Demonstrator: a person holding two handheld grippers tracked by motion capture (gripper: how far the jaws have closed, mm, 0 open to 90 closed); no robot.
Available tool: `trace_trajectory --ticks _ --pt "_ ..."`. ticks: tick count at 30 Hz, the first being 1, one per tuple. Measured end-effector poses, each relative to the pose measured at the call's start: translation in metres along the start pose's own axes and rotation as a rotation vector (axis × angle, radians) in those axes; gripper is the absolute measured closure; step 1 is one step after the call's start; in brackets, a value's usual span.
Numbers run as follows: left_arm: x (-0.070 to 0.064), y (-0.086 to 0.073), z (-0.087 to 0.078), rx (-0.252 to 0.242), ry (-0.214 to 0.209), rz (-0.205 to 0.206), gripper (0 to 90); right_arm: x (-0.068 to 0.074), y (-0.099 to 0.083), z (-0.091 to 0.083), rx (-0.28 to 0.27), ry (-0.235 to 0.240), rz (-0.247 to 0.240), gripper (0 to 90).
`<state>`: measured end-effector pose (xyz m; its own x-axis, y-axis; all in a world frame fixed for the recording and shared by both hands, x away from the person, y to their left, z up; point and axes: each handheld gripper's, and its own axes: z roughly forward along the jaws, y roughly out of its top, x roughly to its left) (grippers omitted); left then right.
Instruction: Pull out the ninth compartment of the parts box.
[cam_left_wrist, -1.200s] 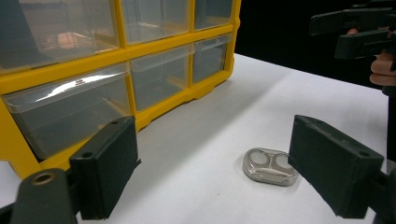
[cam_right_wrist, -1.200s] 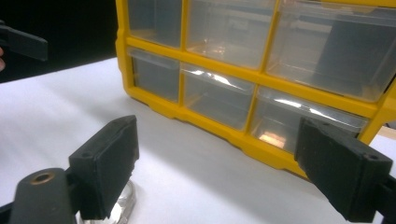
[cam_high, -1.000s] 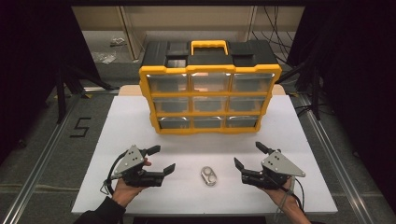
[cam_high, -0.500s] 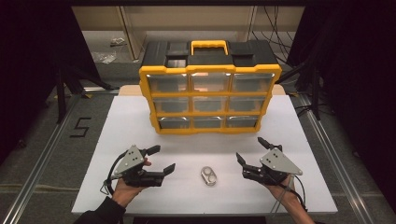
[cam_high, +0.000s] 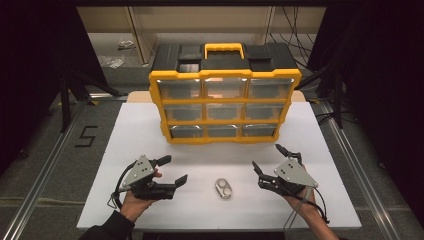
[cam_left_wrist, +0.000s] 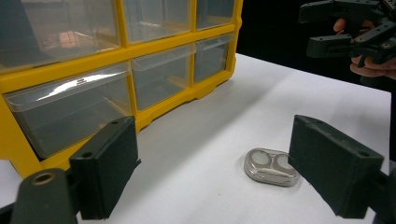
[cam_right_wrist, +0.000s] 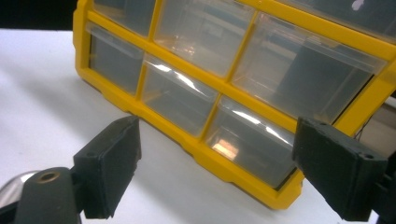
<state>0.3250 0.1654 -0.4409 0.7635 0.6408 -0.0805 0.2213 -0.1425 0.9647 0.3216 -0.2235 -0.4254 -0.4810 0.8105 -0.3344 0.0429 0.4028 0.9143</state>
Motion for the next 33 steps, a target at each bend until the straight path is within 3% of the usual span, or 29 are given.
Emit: trace_trajectory --ticks 10,15,25,33 --pt "0.000 0.000 0.000 0.002 0.002 -0.001 15.4 0.002 0.000 0.010 0.010 -0.039 -0.121 17.4" --pt "0.000 0.000 0.000 0.001 0.002 0.002 15.4 0.001 -0.001 0.012 0.011 -0.055 -0.157 17.7" --pt "0.000 0.000 0.000 0.004 0.003 0.003 15.4 0.003 -0.004 0.024 0.028 -0.112 -0.302 18.9" --pt "0.000 0.000 0.001 0.006 0.002 0.006 15.4 0.003 -0.007 0.031 0.040 -0.138 -0.385 20.1"
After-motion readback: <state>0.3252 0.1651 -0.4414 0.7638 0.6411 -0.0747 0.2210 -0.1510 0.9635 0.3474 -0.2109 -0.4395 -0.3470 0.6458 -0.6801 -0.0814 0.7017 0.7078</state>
